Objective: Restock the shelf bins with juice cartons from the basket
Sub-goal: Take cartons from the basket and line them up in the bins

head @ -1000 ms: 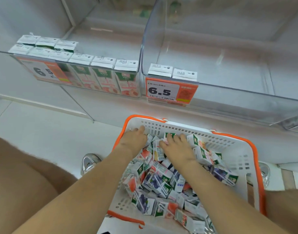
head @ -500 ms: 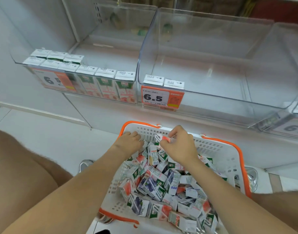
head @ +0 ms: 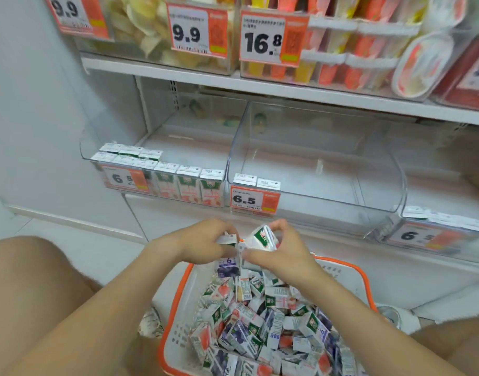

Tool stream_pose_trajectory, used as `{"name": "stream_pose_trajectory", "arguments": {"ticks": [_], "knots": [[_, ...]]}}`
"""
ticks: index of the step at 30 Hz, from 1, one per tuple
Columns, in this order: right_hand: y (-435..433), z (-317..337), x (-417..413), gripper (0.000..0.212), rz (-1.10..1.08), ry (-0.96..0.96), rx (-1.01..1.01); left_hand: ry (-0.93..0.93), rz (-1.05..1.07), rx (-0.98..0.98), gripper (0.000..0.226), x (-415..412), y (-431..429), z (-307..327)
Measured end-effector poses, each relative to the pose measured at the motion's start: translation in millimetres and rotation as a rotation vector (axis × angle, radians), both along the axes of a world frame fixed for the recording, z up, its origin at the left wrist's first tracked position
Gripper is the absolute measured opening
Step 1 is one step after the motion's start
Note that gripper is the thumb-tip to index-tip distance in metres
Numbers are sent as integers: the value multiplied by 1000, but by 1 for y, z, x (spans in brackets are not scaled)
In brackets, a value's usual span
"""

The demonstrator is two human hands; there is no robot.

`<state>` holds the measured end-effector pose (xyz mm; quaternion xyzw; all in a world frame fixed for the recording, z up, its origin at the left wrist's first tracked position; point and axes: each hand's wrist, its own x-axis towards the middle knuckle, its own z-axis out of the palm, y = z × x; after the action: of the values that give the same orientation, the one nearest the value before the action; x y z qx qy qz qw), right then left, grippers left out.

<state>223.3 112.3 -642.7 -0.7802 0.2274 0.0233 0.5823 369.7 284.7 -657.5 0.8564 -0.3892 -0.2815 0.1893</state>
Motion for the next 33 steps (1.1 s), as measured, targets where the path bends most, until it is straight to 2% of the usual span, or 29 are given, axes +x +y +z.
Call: {"name": "stream_pose_trajectory", "arguments": {"ticks": [2,6,8,10,12,17,20,23,26,30,33], "knots": [[11,15,-1,51,23,-172,-108,-6,18,-120,31,-1,11,22],[22,45,4,34,56,-401,-216,-2,190,-434,31,0,30,59],[28,57,11,38,66,-448,-272,77,357,-597,27,4,38,73],[35,67,24,53,40,-473,-287,129,485,-718,25,11,47,87],[43,75,41,59,15,-505,-311,91,541,-772,19,20,58,102],[63,96,97,41,63,-628,-329,-33,698,-802,12,51,83,127],[70,96,135,42,146,-604,-445,28,854,-858,15,66,91,124],[74,94,173,45,117,-583,-576,137,978,-871,19,76,92,118],[76,92,205,48,178,-439,-655,157,1039,-942,14,85,87,113],[84,85,234,45,270,-197,-671,-17,1062,-905,10,95,83,109],[95,86,247,42,356,-76,-702,13,1081,-941,10,101,83,111]]}}
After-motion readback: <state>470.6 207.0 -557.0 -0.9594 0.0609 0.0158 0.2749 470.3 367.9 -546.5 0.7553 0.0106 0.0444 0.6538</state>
